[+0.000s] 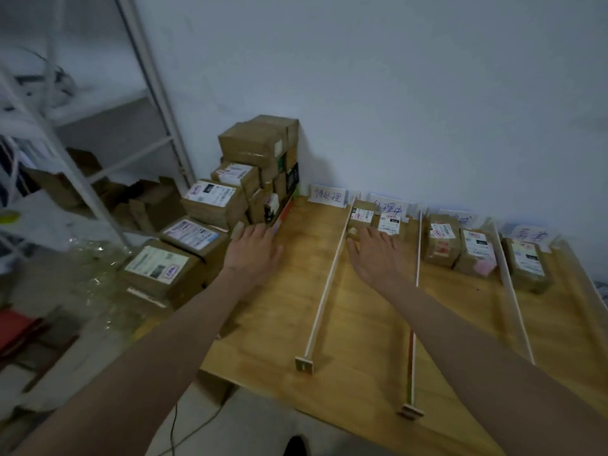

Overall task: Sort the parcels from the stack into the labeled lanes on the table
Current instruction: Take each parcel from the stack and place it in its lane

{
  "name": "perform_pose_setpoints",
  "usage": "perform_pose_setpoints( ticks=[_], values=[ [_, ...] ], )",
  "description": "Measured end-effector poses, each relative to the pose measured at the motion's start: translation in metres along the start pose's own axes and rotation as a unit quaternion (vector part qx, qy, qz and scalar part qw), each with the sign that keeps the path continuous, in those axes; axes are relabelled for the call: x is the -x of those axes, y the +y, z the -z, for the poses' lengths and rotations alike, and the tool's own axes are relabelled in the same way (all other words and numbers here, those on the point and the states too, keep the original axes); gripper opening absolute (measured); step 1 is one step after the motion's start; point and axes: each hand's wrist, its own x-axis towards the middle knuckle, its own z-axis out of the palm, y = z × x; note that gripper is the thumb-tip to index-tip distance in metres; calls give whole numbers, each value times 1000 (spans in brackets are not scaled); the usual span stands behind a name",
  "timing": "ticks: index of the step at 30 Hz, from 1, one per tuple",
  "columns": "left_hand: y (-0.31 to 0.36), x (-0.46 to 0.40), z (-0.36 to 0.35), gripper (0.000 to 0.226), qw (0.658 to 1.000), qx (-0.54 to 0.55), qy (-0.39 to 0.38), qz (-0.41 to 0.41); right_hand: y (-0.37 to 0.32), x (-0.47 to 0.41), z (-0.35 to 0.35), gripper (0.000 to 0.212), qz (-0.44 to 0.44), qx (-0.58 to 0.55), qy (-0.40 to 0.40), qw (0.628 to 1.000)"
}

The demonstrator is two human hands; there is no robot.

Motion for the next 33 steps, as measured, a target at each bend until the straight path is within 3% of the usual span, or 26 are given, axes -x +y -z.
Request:
perform_pose_setpoints(
  ticks=[12,22,33],
  values=[
    [-141,-6,18,55,997,14,31,69,-136,-46,-14,46,21,-69,-17,997],
    [-250,-113,14,54,1000,10,13,-2,-236,-139,-42,42,-40,-105,6,994],
    [-280,-242,33,53,995,60,54,-55,-259,-228,-29,51,-136,-112,30,984]
  ],
)
